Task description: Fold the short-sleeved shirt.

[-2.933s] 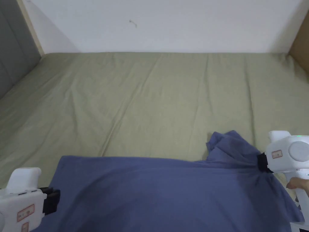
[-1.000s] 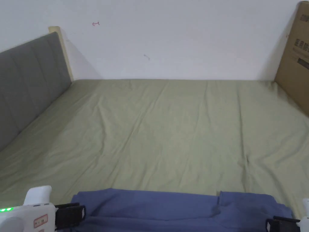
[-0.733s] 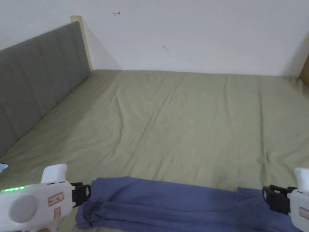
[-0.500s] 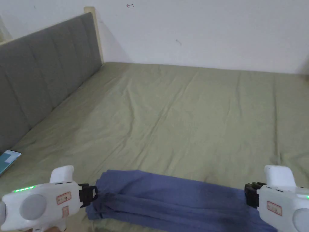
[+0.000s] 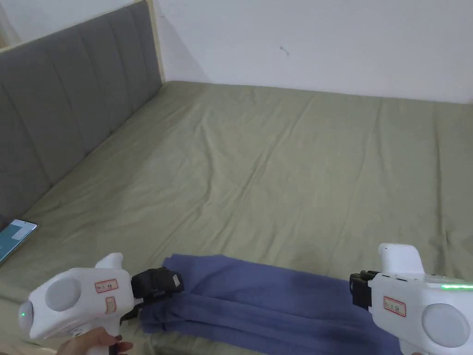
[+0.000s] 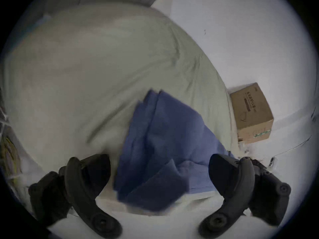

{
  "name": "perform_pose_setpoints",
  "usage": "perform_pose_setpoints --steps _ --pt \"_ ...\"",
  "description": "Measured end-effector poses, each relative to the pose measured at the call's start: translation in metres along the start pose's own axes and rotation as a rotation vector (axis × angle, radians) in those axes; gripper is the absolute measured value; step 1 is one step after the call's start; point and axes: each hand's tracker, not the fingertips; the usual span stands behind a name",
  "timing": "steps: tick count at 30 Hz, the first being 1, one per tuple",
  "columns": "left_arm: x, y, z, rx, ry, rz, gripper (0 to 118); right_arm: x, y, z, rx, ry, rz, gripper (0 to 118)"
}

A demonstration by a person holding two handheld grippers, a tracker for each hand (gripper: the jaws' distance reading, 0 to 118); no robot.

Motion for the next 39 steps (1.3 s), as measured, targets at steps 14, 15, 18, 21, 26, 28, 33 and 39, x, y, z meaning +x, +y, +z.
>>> perform_pose_setpoints --steps 14,15,18,21,26,28,33,39 --pt "-0.013 0.005 -0.013 -0.033 -0.124 0.167 8 0.027 -0.004 -0.023 -0.066 0.012 -0.102 0" --pt "-0.011 0.007 -0.011 -0.028 -0.108 0.154 8 0.029 -0.004 -0.023 -0.069 0.012 -0.104 0" --pt "-0.017 0.015 -0.003 -0.023 -0.096 0.154 8 0.034 -0.003 -0.023 -0.068 0.005 -0.112 0" --pt "-0.02 0.022 0.008 -0.02 -0.109 0.145 8 0.04 -0.001 -0.02 -0.06 0.007 -0.135 0" --pt "-0.019 0.032 0.021 0.001 -0.063 0.126 8 0.047 -0.002 -0.016 -0.06 -0.006 -0.143 0" --pt "-0.02 0.036 0.028 0.011 -0.05 0.123 8 0.051 -0.005 -0.014 -0.061 -0.009 -0.15 0" --pt "-0.001 0.039 0.036 0.039 0.031 0.079 8 0.063 -0.013 -0.015 -0.072 -0.024 -0.166 0" --pt "0.107 0.021 0.039 0.079 0.115 -0.323 8 0.08 -0.018 -0.003 -0.051 -0.035 -0.203 0"
